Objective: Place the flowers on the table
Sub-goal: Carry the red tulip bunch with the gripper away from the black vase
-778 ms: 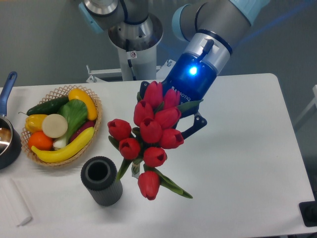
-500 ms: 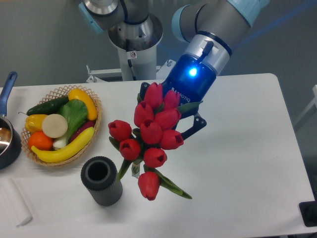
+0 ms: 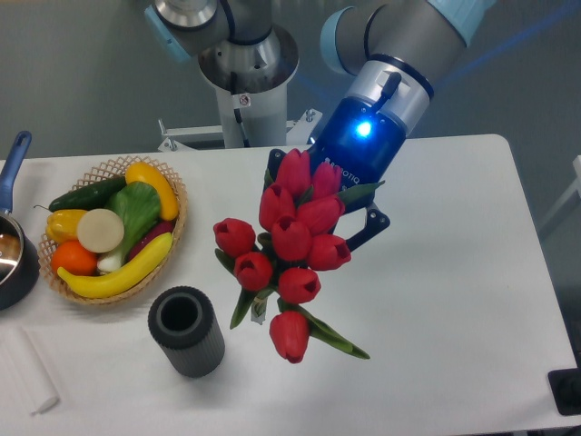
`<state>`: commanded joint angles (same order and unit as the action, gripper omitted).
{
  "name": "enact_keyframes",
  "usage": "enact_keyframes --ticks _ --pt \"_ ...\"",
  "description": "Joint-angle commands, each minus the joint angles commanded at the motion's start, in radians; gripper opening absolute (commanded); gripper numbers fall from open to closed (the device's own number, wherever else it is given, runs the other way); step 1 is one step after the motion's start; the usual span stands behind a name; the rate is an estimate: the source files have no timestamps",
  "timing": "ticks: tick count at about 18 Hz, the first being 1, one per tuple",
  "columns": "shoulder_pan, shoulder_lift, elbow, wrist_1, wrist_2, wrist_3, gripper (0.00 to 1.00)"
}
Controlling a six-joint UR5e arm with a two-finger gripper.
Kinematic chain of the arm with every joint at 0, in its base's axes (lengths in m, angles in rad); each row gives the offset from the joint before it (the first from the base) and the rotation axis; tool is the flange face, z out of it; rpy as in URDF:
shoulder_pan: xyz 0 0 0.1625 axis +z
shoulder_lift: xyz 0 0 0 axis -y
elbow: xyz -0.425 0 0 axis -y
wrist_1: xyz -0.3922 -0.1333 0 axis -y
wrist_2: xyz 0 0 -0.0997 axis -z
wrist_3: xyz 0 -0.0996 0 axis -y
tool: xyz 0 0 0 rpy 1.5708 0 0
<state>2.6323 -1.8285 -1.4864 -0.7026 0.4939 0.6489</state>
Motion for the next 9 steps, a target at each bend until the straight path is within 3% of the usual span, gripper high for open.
enact_keyframes --ticks 9 --pt "-0.002 0.009 -0.034 -0.003 0.073 0.115 0.44"
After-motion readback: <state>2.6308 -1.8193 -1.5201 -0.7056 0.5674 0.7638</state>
